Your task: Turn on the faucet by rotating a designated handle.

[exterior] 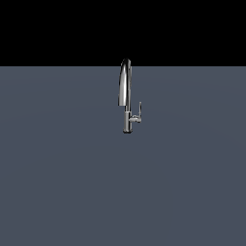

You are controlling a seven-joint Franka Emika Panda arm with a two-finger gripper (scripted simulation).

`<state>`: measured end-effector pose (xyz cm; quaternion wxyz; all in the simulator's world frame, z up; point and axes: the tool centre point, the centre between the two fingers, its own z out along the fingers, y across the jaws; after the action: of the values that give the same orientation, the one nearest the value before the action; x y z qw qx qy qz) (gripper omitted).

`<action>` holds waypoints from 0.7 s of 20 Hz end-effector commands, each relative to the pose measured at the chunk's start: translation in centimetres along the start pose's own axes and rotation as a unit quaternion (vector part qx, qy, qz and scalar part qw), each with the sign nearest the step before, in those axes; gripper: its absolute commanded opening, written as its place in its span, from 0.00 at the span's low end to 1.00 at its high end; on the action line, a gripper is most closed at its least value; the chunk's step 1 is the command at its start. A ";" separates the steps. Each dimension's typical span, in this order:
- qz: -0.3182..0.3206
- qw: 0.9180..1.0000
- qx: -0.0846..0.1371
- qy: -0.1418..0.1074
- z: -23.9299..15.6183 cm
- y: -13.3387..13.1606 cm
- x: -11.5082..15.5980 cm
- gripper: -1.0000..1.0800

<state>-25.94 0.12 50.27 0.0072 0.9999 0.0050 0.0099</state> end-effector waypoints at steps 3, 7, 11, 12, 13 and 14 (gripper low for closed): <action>0.001 1.000 0.001 -0.001 0.0 0.0 0.1 0.00; 0.006 1.000 0.006 -0.005 0.1 0.0 0.5 0.00; 0.016 1.000 0.016 -0.014 0.2 -0.1 1.5 0.00; 0.020 0.999 0.019 -0.017 0.2 -0.1 1.8 0.00; 0.024 0.999 0.023 -0.021 0.3 -0.1 2.1 0.00; 0.028 0.999 0.027 -0.024 0.3 -0.1 2.5 0.00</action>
<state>-23.94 0.27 50.07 -0.0141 0.9997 -0.0169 -0.0092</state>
